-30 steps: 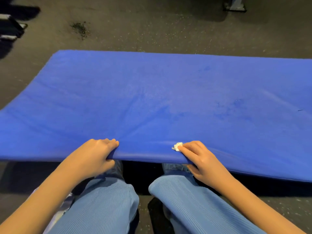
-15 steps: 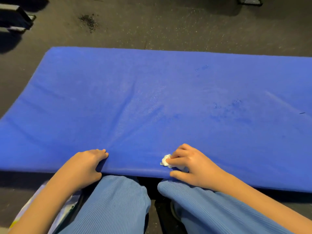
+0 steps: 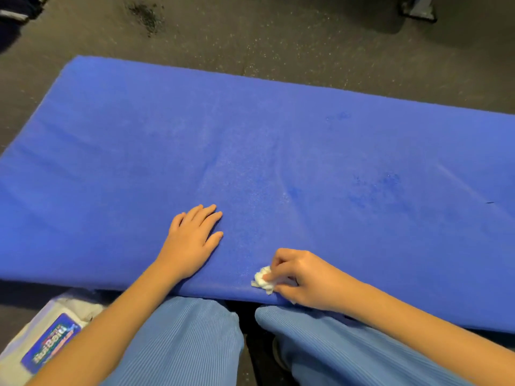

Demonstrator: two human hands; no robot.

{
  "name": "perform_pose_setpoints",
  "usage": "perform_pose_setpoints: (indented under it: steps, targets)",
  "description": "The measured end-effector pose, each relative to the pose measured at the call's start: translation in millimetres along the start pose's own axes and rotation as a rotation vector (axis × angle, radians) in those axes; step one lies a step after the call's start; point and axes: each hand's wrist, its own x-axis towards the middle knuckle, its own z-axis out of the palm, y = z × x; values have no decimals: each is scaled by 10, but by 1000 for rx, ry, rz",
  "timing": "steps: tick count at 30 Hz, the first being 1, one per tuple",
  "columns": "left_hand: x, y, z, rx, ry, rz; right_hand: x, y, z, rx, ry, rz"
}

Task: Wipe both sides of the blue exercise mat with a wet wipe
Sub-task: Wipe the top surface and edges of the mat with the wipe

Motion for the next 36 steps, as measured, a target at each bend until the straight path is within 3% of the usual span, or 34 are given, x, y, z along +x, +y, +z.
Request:
perform_pose_setpoints:
  steps: [5,11,15,17,21,23,28,30,32,34,36]
  targets:
    - [-12,-43,100,-31,87,-2,291,274,4,-119,303,192]
    - [-8,-64,110,-33,96,-9,231,-9,59,21,-58,-48]
    - [18,-69,126,-14,94,-3,533,502,-143,-142,305,222]
    - [15,-66,143,-3,100,-2,599,576,-74,-141,409,304]
    - [10,-69,143,-6,107,-8,393,186,98,-21,126,31]
    - [17,-69,136,-7,109,-8,378,250,-20,-55,43,7]
    - [18,-66,138,5,102,-2,544,679,-194,-120,413,311]
    - [8,-64,140,6,112,-1,508,496,-52,-73,359,213]
    - [1,-68,145,4,121,8,382,232,52,9,177,37]
    - [7,-83,146,2,123,10,356,247,9,-3,49,-21]
    - [14,-87,147,10,118,11,470,511,-120,-100,166,34]
